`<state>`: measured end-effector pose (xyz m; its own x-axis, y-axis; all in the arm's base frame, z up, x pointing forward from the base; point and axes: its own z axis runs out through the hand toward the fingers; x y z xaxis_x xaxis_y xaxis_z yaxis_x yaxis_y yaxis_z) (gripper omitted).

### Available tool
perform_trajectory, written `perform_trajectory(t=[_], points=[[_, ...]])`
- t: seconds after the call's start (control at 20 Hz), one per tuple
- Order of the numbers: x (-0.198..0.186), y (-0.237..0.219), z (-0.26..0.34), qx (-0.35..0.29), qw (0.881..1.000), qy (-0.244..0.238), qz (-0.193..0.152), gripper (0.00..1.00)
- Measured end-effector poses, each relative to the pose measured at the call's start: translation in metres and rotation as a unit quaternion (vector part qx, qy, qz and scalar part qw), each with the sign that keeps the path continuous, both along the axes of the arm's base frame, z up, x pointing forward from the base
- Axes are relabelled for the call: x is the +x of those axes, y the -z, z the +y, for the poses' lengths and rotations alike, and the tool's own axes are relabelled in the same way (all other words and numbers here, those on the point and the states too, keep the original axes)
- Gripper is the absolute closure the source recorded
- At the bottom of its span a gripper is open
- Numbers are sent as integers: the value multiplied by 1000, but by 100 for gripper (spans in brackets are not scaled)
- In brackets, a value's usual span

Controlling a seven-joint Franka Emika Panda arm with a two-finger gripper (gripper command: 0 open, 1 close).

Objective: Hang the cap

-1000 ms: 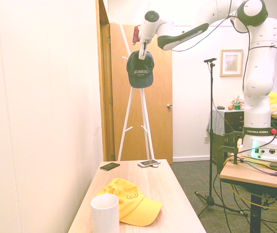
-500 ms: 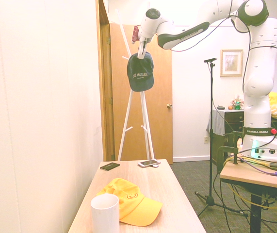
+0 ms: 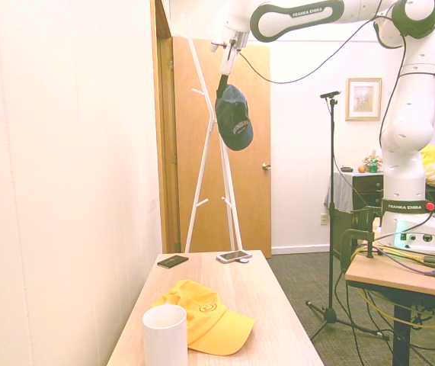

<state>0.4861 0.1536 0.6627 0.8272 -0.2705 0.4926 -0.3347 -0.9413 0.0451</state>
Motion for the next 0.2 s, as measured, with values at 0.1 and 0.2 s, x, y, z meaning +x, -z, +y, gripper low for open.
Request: perform_trajectory(t=[0.1, 0.2], points=[[-4, 6, 2, 45, 998, -4, 46, 0], [-11, 7, 6, 86, 992, -8, 95, 0]])
